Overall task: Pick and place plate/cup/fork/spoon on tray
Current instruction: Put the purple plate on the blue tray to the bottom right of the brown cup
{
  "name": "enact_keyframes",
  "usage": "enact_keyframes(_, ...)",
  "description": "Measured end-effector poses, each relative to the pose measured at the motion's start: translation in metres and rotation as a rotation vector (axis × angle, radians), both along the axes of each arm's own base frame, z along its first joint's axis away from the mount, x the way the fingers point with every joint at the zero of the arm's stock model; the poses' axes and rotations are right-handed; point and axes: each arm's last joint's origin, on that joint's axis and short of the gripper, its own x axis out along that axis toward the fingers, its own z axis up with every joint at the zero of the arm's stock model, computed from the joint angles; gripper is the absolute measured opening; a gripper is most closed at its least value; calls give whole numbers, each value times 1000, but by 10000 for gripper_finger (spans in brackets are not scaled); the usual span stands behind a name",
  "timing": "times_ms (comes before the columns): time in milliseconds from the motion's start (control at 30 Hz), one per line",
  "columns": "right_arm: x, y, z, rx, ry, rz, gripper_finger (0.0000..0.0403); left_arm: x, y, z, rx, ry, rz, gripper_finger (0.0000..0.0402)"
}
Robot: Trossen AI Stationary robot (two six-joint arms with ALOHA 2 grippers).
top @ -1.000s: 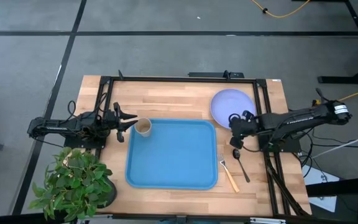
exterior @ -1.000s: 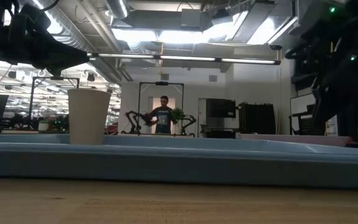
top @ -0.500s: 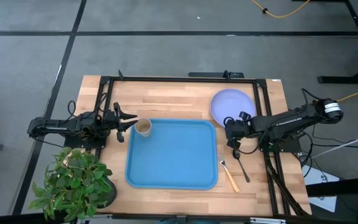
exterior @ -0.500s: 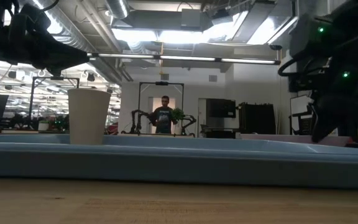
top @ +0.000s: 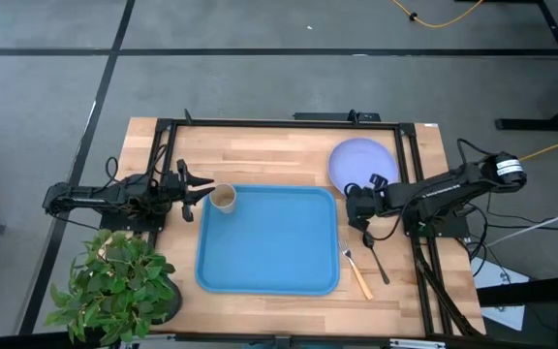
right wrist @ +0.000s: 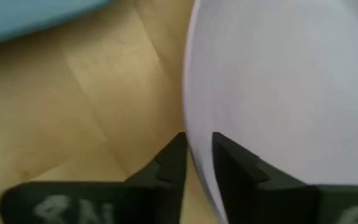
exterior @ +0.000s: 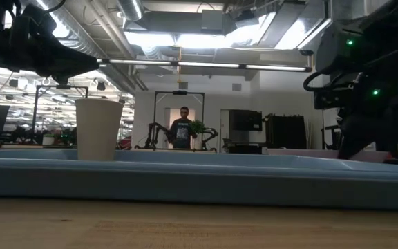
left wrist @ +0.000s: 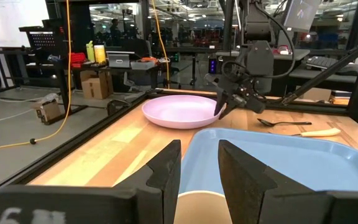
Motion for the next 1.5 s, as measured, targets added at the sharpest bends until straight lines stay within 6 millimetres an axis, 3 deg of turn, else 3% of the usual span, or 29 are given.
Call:
enact_keyframes(100,2,-1,2,-44,-43,-52,16,0,0,0,0,0,0,101)
enact_keyframes(233,9,-1,13,-128,-109,-100,8,0,0,0,0,0,0,101)
enact_keyframes(367,24,4,32,-204,-151,-28,8,0,0,0,0,0,0,101)
enact_keyframes(567,49,22,61,-159,-140,386,8,0,0,0,0,0,0,101)
enact_keyframes(700,70,37,75,-100,-322,647,8,0,0,0,0,0,0,101)
enact_keyframes(800,84,48,75,-63,-446,723,7,0,0,0,0,0,0,101)
enact_keyframes(1033,105,90,48,30,-445,799,7,0,0,0,0,0,0,101)
enact_keyframes(1233,135,140,63,61,-340,877,7,0,0,0,0,0,0,101)
enact_keyframes(1333,143,156,70,109,-238,836,7,0,0,0,0,0,0,101)
enact_keyframes(1500,156,173,75,146,-223,842,7,0,0,0,0,0,0,101)
